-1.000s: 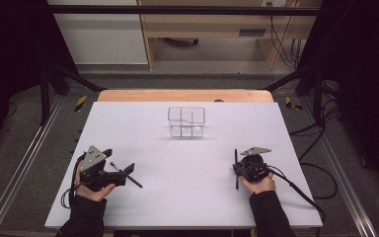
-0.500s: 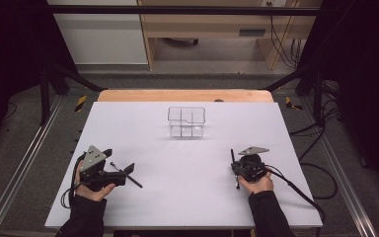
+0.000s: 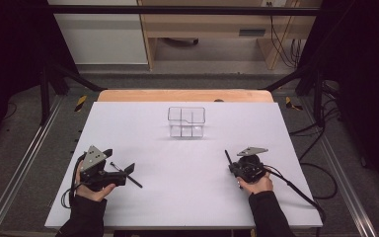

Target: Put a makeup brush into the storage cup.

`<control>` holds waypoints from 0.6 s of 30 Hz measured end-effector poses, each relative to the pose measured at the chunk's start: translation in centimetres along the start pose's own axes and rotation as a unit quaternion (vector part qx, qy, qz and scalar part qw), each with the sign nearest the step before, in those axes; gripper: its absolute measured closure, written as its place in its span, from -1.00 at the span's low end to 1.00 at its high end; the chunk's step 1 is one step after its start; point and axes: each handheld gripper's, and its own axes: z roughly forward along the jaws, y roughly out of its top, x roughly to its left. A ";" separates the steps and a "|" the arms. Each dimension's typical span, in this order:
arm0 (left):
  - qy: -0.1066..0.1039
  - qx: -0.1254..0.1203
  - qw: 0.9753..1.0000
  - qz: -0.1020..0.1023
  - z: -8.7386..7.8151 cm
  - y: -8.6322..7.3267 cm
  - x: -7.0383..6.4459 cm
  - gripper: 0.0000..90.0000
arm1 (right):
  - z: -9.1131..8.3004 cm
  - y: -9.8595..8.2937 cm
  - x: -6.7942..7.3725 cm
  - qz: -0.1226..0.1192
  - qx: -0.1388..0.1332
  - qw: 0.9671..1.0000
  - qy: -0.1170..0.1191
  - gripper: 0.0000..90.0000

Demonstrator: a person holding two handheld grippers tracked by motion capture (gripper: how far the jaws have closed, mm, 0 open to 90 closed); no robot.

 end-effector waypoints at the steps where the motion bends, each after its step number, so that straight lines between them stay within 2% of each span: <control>1: 0.000 0.000 1.000 0.000 0.0 0.0 0.0 -0.89 | 0.0 0.0 0.0 -0.001 0.000 1.000 -0.001 0.69; 4: 0.000 0.001 1.000 0.000 0.0 0.0 0.0 -0.89 | 0.0 0.0 0.1 -0.004 0.001 1.000 -0.004 0.78; 8: -0.001 0.000 1.000 0.000 0.0 0.0 0.0 -0.89 | -0.1 0.0 0.1 -0.014 0.004 1.000 0.006 0.84; 10: -0.001 -0.001 1.000 -0.001 0.0 0.0 0.0 -0.89 | -0.1 0.0 0.1 -0.017 0.004 1.000 0.007 0.84; 12: -0.001 0.000 1.000 0.000 0.0 0.0 0.0 -0.89 | 0.0 0.0 0.1 -0.032 0.005 0.999 0.013 0.86; 18: -0.002 0.001 1.000 0.000 0.1 0.0 0.0 -0.89 | 0.0 0.0 0.1 -0.038 0.005 0.999 0.015 0.81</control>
